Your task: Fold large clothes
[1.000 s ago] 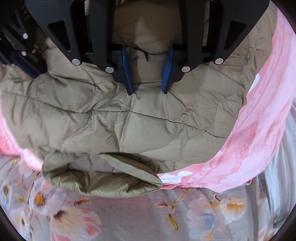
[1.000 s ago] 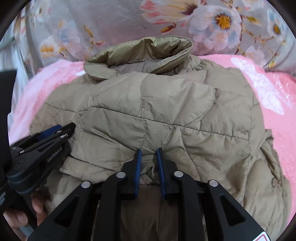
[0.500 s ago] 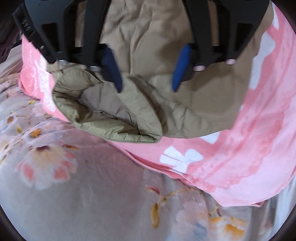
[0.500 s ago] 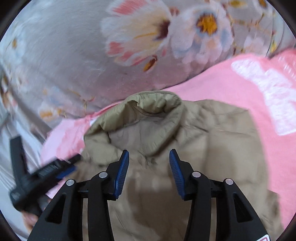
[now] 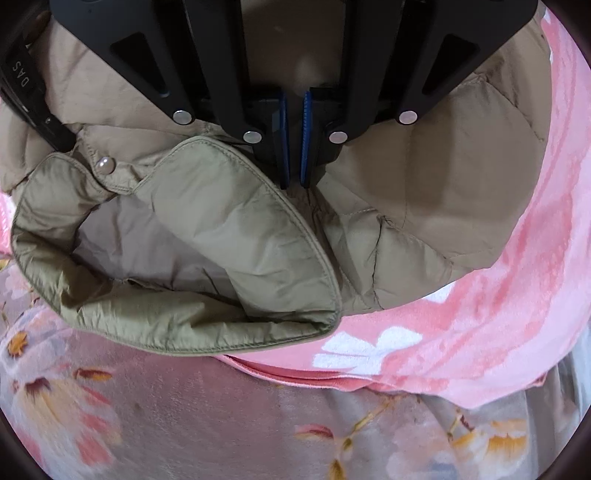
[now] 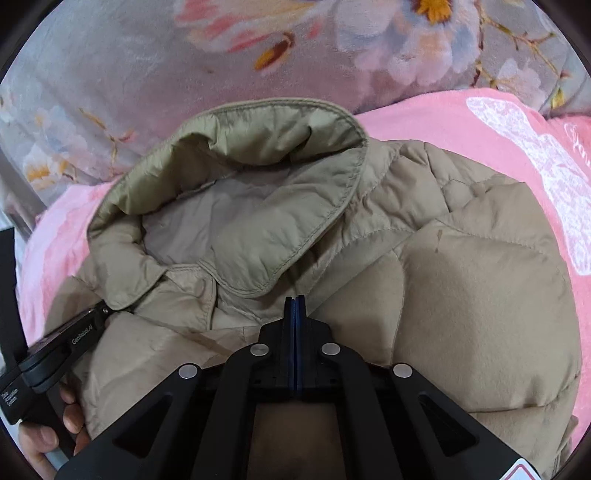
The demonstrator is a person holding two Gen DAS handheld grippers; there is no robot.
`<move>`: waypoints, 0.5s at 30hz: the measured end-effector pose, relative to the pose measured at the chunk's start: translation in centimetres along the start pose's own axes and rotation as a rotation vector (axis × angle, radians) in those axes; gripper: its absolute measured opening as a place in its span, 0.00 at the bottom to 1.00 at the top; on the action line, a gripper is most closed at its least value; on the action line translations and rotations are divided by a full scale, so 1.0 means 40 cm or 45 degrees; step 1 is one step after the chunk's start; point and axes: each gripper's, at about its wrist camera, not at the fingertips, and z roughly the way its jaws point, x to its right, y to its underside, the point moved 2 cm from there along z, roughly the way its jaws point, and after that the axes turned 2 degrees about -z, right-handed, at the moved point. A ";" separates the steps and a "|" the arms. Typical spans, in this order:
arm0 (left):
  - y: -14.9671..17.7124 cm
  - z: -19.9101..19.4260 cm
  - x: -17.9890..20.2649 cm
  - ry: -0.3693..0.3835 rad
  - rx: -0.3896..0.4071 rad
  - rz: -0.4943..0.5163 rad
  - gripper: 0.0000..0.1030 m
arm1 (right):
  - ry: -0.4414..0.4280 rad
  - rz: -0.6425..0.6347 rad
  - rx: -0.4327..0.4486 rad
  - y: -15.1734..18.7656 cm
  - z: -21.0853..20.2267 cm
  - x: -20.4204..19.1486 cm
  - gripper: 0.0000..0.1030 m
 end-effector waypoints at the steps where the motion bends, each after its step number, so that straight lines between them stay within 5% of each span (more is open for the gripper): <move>1: 0.003 0.004 0.005 -0.013 0.007 0.011 0.05 | 0.010 -0.009 0.001 0.002 0.006 -0.001 0.00; 8: 0.016 0.008 0.016 -0.039 0.028 0.044 0.05 | -0.027 0.057 0.023 0.019 -0.013 0.025 0.00; 12: 0.010 -0.079 -0.028 0.104 0.056 0.003 0.07 | -0.047 0.078 0.157 0.013 -0.141 0.055 0.05; 15: -0.054 -0.163 -0.041 0.086 0.196 0.005 0.09 | -0.025 0.062 0.298 -0.076 -0.199 0.053 0.09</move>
